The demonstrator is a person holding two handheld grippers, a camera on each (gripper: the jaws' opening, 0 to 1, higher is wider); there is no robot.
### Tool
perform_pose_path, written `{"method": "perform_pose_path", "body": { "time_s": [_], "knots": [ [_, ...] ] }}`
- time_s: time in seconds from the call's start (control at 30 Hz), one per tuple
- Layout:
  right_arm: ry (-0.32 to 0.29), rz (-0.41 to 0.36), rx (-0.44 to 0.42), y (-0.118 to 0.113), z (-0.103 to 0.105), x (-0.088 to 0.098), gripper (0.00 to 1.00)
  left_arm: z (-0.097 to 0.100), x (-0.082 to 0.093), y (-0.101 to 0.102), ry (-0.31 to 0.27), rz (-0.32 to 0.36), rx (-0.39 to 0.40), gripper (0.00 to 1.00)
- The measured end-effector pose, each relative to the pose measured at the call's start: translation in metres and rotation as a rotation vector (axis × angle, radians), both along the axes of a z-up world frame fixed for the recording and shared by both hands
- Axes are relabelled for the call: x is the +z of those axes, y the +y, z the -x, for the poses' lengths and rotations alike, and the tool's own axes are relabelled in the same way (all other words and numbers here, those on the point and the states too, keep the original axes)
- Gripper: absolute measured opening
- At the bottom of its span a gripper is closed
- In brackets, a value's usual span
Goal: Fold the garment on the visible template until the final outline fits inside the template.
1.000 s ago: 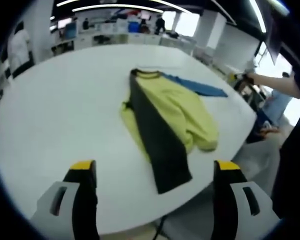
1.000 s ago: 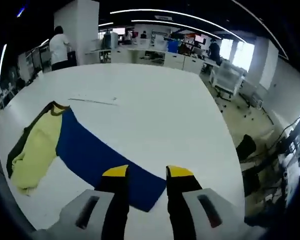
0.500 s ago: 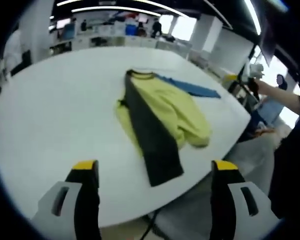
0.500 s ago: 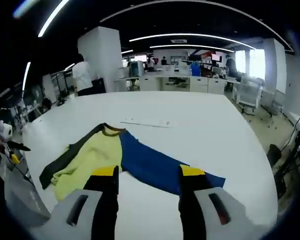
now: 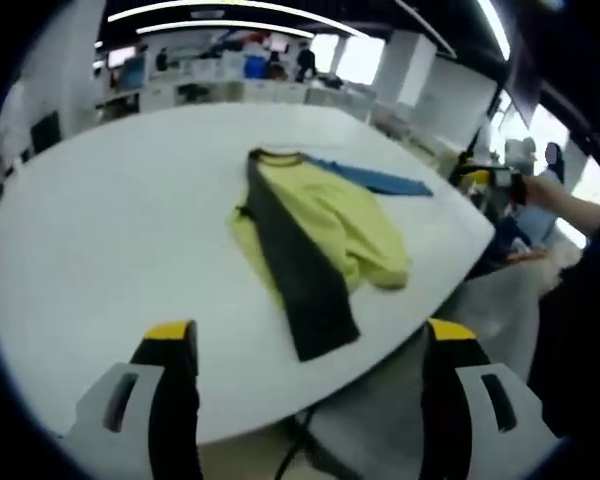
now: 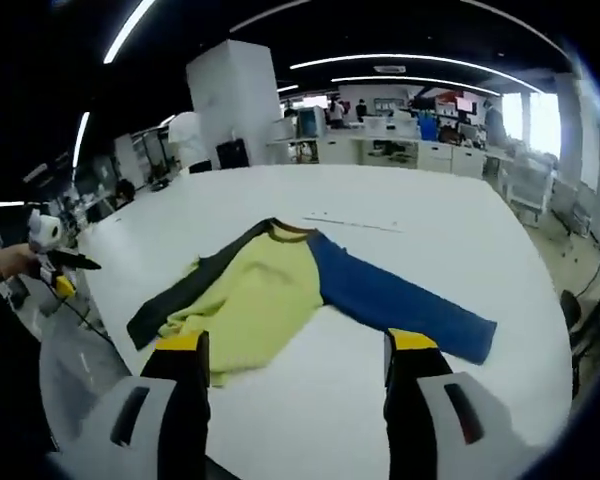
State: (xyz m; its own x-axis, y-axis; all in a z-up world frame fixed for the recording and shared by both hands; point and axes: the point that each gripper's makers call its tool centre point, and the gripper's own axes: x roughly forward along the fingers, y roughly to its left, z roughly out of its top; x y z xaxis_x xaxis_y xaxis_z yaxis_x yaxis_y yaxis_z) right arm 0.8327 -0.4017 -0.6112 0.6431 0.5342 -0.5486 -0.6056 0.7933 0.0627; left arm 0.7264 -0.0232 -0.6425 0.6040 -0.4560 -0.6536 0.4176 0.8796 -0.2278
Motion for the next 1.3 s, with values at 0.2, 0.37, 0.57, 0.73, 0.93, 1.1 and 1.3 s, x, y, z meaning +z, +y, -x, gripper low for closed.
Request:
{"method": "perform_pose_path", "body": {
  "time_s": [0.2,0.37,0.57,0.73,0.93,1.1,1.3],
  "knots": [
    [0.004,-0.038,0.025,0.013,0.025,0.005,0.88,0.007,0.005,0.001,-0.015,0.001,-0.003,0.88],
    [0.027,-0.038,0.031,0.018,0.044,0.001,1.00,0.016,0.006,0.001,-0.020,0.003,-0.007,0.88],
    [0.074,-0.024,0.045,0.018,0.069,-0.007,1.00,0.024,0.005,0.002,-0.017,-0.002,-0.011,0.88],
    [0.092,-0.030,0.045,0.019,0.084,-0.012,1.00,0.028,0.002,0.002,-0.008,-0.006,-0.015,0.88],
    [0.103,-0.035,0.032,0.017,0.088,-0.014,1.00,0.028,-0.002,-0.001,0.002,-0.007,-0.028,0.88],
    [0.105,-0.030,0.030,0.015,0.088,-0.014,1.00,0.025,-0.002,-0.002,0.002,-0.007,-0.032,0.88],
    [0.106,-0.036,0.021,0.015,0.086,-0.014,1.00,0.022,-0.012,-0.004,0.018,0.002,-0.039,0.86]
  ]
}}
